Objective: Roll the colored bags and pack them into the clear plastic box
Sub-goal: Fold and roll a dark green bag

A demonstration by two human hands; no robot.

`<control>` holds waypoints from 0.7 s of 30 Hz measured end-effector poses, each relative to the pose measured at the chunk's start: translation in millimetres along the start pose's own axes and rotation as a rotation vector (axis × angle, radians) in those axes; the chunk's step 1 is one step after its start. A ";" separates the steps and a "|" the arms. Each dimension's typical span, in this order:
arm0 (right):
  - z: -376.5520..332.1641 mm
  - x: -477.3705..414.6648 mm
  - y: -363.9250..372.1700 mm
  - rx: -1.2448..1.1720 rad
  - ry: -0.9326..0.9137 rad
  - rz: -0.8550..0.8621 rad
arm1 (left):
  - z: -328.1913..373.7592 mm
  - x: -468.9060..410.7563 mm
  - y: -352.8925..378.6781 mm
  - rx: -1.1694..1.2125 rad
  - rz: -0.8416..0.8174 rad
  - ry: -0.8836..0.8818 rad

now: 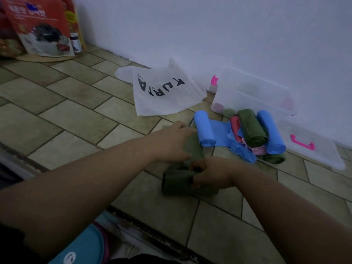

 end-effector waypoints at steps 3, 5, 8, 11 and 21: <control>1.2 0.3 2.1 -0.011 0.005 0.008 | 9.9 34.8 9.3 0.068 -0.108 -0.068; 0.8 0.3 4.2 -0.024 -0.007 0.004 | 14.2 51.8 26.1 0.024 -0.144 -0.087; 0.0 2.1 10.9 -0.030 -0.075 0.064 | 8.7 59.5 35.6 0.029 -0.113 -0.143; 3.9 6.6 16.0 -0.109 -0.137 0.243 | 1.6 57.9 29.8 0.044 -0.186 -0.156; 2.4 -0.7 24.9 0.080 -0.024 0.386 | 8.1 49.9 38.1 -0.100 -0.036 0.022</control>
Point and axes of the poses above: each hand's wrist, its own x-axis away from the middle knuckle, its own y-axis out of the palm, z = x × y, the point moved 1 cm from there along -x, towards the middle knuckle
